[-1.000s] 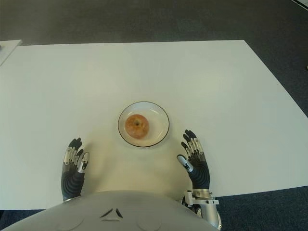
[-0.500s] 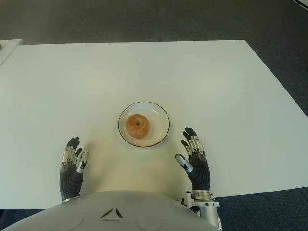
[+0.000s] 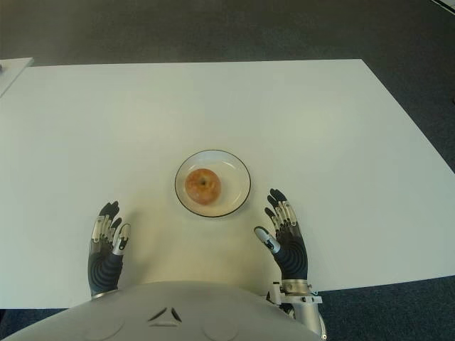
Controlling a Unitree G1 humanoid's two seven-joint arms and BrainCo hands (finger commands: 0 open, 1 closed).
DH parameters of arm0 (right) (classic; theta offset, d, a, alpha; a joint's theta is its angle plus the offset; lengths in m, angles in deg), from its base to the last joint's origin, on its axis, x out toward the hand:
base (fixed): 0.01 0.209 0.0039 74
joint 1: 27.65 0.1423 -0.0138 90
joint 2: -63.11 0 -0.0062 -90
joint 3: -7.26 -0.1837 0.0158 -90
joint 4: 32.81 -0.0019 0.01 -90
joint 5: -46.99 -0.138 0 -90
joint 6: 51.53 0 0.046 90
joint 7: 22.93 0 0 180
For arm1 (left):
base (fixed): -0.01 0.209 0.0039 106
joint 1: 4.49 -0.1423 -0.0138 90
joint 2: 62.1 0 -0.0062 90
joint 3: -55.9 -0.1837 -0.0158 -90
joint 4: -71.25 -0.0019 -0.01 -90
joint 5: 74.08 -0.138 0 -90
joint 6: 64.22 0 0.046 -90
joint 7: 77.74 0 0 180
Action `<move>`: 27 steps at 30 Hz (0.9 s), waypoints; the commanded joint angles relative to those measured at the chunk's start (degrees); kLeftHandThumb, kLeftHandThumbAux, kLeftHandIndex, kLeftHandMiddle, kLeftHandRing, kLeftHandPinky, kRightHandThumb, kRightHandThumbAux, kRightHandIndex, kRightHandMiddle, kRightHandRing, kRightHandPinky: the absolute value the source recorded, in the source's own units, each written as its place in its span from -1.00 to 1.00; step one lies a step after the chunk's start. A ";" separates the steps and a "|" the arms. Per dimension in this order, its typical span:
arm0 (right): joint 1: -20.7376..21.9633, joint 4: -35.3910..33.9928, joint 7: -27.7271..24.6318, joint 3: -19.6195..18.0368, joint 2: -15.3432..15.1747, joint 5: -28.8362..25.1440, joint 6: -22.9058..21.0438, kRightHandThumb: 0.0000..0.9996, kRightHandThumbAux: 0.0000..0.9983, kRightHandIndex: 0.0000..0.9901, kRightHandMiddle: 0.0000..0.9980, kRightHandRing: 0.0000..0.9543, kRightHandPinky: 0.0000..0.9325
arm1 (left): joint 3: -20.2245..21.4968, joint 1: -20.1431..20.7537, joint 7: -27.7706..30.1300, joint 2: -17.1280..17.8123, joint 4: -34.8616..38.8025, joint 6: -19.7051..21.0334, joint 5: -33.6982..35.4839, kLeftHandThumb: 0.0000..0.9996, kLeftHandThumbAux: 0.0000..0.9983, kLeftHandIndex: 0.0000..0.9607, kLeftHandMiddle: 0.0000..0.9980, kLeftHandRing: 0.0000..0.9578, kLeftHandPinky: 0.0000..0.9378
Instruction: Put the apples into the plate.
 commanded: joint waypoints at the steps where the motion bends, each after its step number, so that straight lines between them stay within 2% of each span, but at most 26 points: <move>1: -4.32 1.41 -0.19 -0.49 -1.65 0.30 -0.89 -0.26 0.15 -1.00 -1.00 -1.00 -1.00 | -0.68 -0.68 0.94 -0.56 0.32 0.38 0.52 -0.81 -0.17 -0.73 -0.74 -0.78 -0.74; 18: -3.87 2.70 -0.38 -0.87 -1.73 0.80 0.40 -0.30 0.21 -1.00 -1.00 -1.00 -1.00 | -1.30 -1.67 0.73 -0.92 1.91 1.84 2.28 -0.78 -0.17 -0.66 -0.71 -0.74 -0.71; 27: -3.84 2.90 -1.31 -1.02 -1.40 -1.94 -0.37 -0.24 0.17 -1.00 -1.00 -1.00 -1.00 | -1.54 -2.41 1.02 -0.49 2.41 1.07 2.93 -0.74 -0.17 -0.65 -0.71 -0.75 -0.72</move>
